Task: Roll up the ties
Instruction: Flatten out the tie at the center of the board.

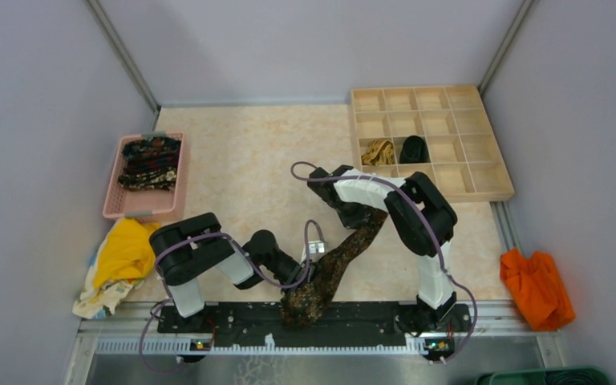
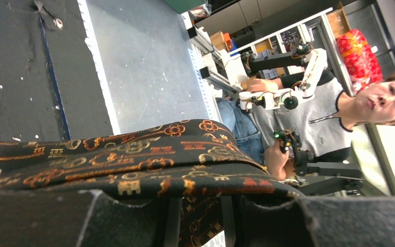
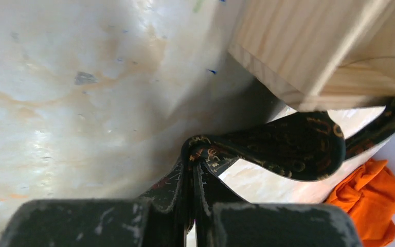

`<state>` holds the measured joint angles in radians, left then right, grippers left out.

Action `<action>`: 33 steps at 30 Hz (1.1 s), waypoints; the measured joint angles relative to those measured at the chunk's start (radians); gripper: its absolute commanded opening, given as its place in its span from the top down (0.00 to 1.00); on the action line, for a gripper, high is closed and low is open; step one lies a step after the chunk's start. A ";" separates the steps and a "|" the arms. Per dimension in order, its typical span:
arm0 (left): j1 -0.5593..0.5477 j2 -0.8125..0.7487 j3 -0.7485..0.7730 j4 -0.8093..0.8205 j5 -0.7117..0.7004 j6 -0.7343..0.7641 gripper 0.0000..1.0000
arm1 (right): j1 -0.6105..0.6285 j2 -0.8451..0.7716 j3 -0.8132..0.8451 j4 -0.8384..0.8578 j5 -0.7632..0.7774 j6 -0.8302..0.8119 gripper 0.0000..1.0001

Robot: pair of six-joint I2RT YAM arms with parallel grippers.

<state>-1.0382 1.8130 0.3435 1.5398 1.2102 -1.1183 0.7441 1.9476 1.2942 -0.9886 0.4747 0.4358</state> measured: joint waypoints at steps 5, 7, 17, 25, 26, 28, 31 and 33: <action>0.000 -0.059 -0.005 -0.006 -0.014 0.064 0.58 | 0.005 0.060 0.084 0.007 -0.072 -0.091 0.65; 0.000 -0.089 -0.003 -0.036 -0.022 0.109 0.57 | 0.005 0.081 0.124 -0.004 -0.084 -0.124 0.56; 0.000 -0.248 0.068 -0.613 -0.167 0.493 0.58 | 0.006 0.075 0.192 0.103 -0.162 -0.171 0.37; 0.007 -0.186 0.089 -0.785 -0.274 0.603 0.61 | 0.007 -0.130 0.049 0.168 -0.117 -0.130 0.33; 0.012 -0.169 0.093 -0.789 -0.282 0.607 0.61 | 0.007 -0.164 0.024 0.176 -0.104 -0.119 0.33; 0.029 -0.127 0.098 -0.789 -0.297 0.608 0.62 | 0.006 -0.230 -0.032 0.199 -0.088 -0.103 0.47; 0.077 -0.063 0.097 -0.750 -0.304 0.583 0.64 | 0.002 -0.302 -0.119 0.230 -0.087 -0.083 0.89; 0.117 -0.019 0.087 -0.682 -0.299 0.540 0.68 | -0.003 -0.311 -0.158 0.253 -0.101 -0.073 0.95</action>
<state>-0.9207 1.7935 0.4309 0.8581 0.9112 -0.5781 0.7406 1.6371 1.1358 -0.7357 0.3737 0.3626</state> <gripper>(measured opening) 0.370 0.161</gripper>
